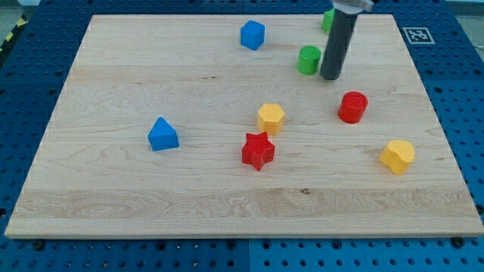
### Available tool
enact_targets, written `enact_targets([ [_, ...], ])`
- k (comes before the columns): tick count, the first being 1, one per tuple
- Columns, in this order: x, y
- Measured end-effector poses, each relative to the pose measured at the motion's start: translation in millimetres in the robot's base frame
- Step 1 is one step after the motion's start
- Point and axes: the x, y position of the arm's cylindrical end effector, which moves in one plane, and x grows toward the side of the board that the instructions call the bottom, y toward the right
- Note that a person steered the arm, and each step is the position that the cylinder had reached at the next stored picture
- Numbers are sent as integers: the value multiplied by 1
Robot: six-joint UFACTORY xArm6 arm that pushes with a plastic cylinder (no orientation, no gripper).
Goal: Point your arm at the yellow heart
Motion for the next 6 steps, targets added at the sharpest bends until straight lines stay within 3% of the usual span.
enact_targets([
  [1,9,46],
  [2,46,100],
  [3,129,151],
  [4,179,166],
  [5,188,154],
  [6,230,82],
])
